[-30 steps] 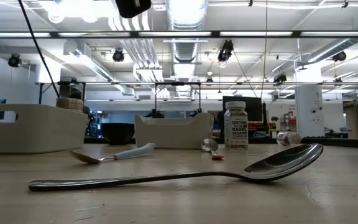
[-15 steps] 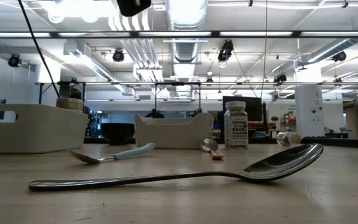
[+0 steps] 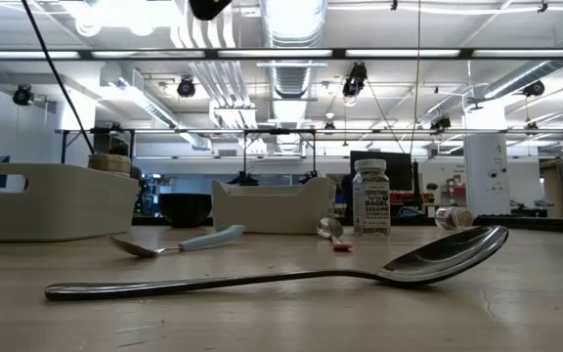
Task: Pick & Place Food Item
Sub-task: Put the brown seasoning pack into the left gray bin
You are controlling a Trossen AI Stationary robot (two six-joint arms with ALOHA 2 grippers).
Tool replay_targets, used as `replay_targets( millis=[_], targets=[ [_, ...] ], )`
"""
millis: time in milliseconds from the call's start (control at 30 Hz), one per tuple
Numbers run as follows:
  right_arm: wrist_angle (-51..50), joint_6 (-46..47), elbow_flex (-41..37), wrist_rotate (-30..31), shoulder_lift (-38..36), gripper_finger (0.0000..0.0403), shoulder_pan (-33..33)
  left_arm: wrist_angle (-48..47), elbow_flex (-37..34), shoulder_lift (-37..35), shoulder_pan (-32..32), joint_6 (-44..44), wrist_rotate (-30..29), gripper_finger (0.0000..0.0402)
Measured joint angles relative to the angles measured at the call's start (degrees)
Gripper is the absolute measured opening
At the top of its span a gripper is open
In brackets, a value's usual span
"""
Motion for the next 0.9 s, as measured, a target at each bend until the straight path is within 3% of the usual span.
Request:
replay_targets(
  millis=[167, 367, 633, 900],
  targets=[
    [0.24, 5.77, 0.02, 2.18, -0.07, 0.0019, 0.21, -5.27, -0.02, -3.92, -1.34, 2.97, -7.82, 0.031],
    [-2.31, 14.29, 0.04, 14.81, -0.11, 0.0018, -0.92, -6.53, -0.02, -4.99, -7.78, 5.68, -17.44, 0.031],
    [-7.06, 24.23, 0.02, 14.55, 0.8, 0.0018, -4.82, -9.31, -0.09, -4.61, -14.17, 6.36, -25.94, 0.0311],
    [-6.19, 25.19, 0.02, 11.88, 2.86, 0.0018, -5.54, -15.47, -0.09, -4.55, -13.99, 4.37, -29.68, 0.0311]
  ],
)
